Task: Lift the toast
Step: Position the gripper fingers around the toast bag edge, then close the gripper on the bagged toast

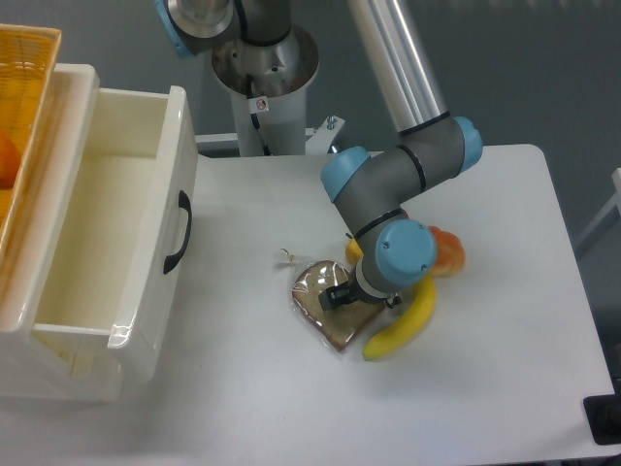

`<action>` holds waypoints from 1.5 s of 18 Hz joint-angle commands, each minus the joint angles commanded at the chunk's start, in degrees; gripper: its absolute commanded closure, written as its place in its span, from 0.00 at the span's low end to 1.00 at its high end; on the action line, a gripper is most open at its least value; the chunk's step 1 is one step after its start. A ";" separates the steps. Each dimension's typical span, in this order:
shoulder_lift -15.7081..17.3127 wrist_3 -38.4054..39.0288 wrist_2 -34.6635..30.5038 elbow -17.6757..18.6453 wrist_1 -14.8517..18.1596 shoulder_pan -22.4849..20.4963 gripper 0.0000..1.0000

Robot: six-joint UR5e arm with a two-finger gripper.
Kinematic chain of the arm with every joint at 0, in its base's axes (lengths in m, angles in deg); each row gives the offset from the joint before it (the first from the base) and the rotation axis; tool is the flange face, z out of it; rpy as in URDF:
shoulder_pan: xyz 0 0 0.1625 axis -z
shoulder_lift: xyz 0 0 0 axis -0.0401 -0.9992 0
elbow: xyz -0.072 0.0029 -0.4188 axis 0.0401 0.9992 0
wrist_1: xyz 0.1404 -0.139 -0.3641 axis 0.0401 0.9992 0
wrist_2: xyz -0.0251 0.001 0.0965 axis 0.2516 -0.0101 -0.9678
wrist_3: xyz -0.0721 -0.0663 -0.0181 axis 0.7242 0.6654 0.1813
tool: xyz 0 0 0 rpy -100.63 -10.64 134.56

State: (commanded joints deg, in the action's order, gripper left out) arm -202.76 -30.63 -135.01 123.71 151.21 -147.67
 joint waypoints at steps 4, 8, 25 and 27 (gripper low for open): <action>0.18 0.00 -0.09 0.00 0.00 0.09 0.36; 0.44 -0.53 0.00 -0.18 0.09 0.26 0.51; 2.02 -0.53 0.35 -0.44 0.44 0.79 0.95; 3.25 -0.70 0.44 -0.62 0.53 0.79 0.95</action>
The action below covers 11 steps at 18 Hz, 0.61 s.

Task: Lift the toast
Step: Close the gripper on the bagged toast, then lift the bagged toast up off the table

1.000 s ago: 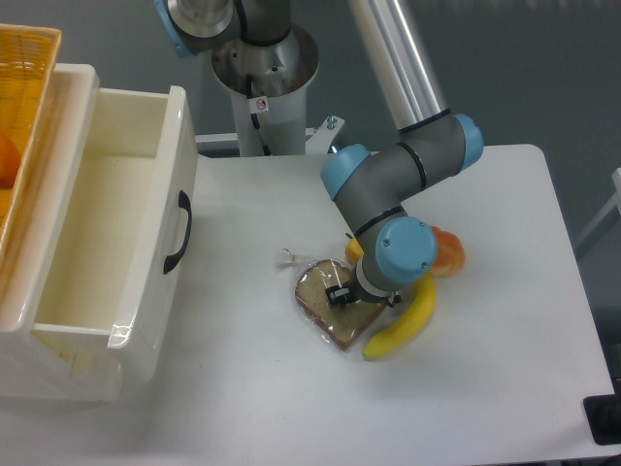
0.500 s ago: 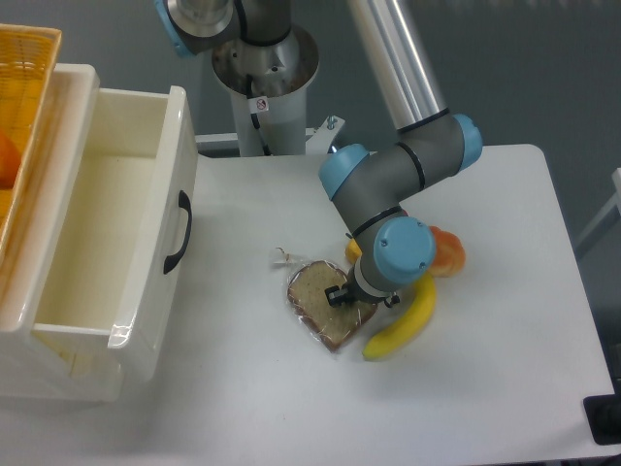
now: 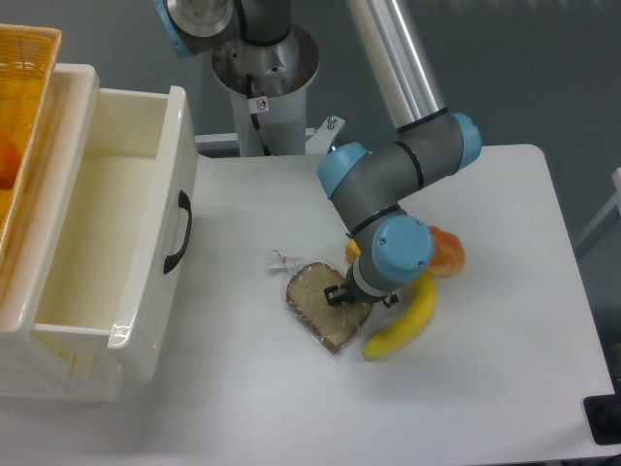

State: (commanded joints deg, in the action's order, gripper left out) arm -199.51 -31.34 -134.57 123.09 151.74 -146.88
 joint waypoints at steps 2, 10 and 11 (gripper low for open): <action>0.44 0.00 0.09 -0.96 0.09 0.52 0.95; 4.83 -4.03 -0.26 -2.55 1.32 4.04 0.95; 5.45 -5.70 -0.26 -2.64 1.32 4.30 0.95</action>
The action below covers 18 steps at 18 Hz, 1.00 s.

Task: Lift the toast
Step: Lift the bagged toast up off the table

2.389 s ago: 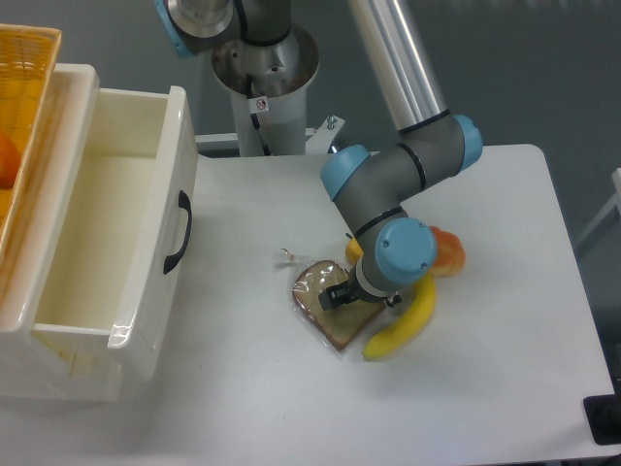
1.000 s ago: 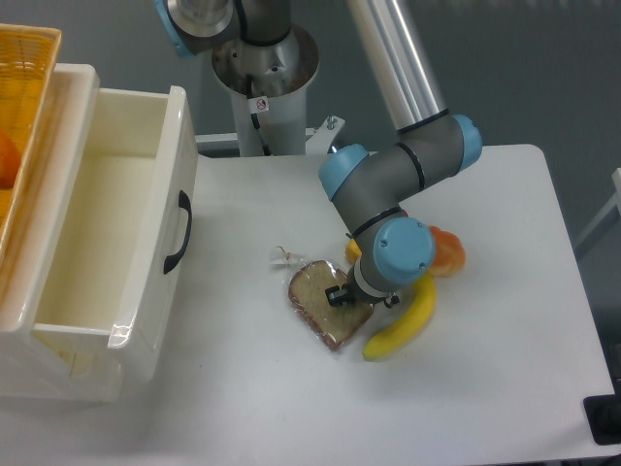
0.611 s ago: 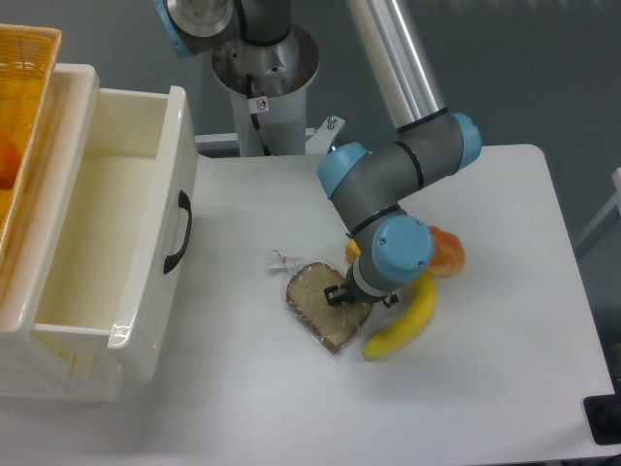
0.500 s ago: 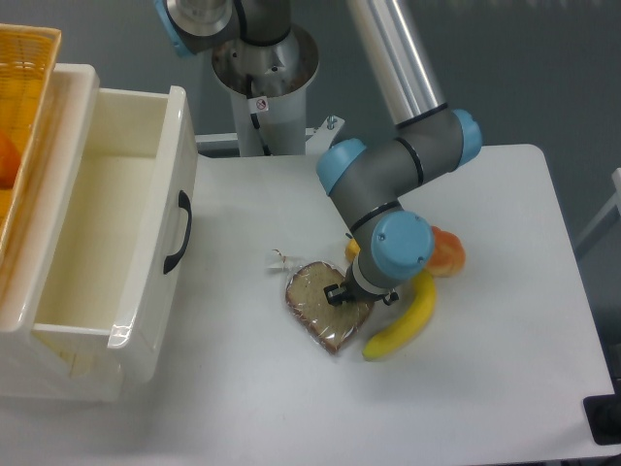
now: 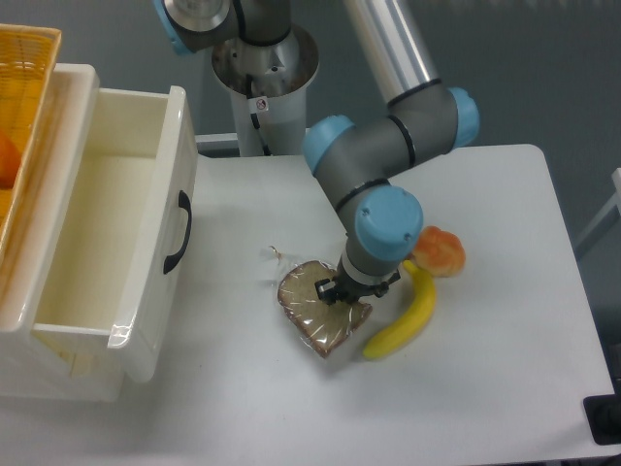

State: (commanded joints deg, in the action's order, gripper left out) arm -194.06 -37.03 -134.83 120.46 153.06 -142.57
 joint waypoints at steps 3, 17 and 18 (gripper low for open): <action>1.32 -5.89 0.09 0.00 0.00 1.06 0.95; 6.51 -25.41 -4.39 -0.18 5.80 1.15 0.96; 6.60 -25.77 -4.39 -0.18 5.89 1.15 0.96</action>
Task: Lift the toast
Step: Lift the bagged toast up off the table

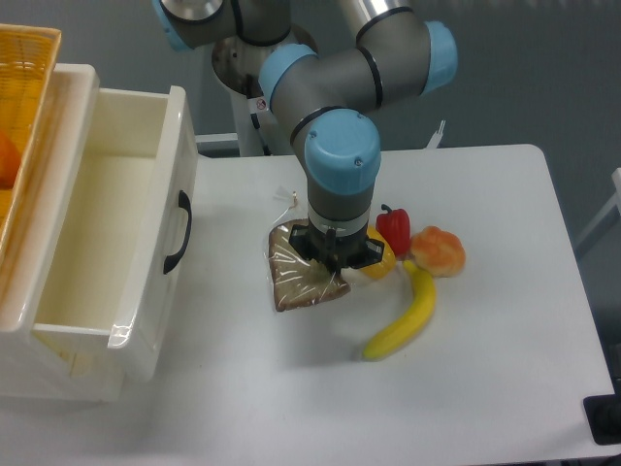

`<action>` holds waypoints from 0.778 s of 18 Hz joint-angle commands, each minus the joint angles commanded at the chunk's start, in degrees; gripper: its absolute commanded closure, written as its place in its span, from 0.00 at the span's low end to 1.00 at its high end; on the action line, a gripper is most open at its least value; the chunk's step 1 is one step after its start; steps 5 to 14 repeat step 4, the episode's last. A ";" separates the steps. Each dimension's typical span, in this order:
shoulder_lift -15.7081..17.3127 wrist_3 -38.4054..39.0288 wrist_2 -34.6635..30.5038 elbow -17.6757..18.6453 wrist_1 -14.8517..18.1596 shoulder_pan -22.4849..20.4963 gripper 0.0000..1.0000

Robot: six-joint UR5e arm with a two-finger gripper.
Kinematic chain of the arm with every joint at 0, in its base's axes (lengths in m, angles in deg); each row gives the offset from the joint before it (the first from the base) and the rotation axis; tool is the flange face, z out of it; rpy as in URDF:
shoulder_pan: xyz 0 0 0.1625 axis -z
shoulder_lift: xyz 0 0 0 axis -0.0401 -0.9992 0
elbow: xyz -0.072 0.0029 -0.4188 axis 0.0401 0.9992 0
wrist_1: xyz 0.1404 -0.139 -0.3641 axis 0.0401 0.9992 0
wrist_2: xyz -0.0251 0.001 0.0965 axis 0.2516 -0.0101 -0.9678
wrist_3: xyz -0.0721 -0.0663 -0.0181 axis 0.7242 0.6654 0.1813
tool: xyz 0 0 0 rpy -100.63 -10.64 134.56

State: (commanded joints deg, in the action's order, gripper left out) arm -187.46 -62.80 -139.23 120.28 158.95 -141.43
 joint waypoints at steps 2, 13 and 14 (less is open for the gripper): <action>0.44 -2.54 -0.09 0.44 0.00 -0.09 0.96; 0.53 -3.08 -0.09 0.62 0.00 -0.09 0.96; 0.53 -3.08 -0.09 0.62 0.00 -0.09 0.96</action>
